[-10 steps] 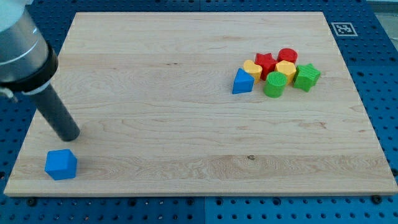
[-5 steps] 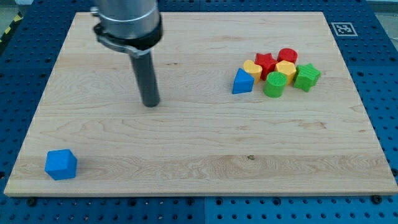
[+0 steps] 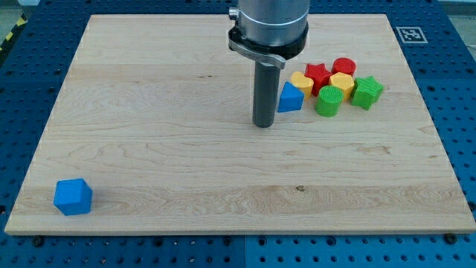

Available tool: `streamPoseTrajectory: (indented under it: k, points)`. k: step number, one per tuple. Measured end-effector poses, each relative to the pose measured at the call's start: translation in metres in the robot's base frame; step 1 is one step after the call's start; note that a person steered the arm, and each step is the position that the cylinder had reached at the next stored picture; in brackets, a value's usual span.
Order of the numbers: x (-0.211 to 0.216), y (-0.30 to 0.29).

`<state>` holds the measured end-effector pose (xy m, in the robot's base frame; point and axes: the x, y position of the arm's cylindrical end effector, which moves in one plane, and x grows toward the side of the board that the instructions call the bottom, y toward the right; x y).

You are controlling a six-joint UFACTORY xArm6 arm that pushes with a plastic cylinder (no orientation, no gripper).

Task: Move your arm closer to the green star

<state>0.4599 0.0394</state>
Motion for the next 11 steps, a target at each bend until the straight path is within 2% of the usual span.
streamPoseTrajectory:
  k: [1,6,9,11]
  points:
    - [0.002,0.042]
    - [0.022,0.183]
    - [0.029,0.223]
    - [-0.007,0.208]
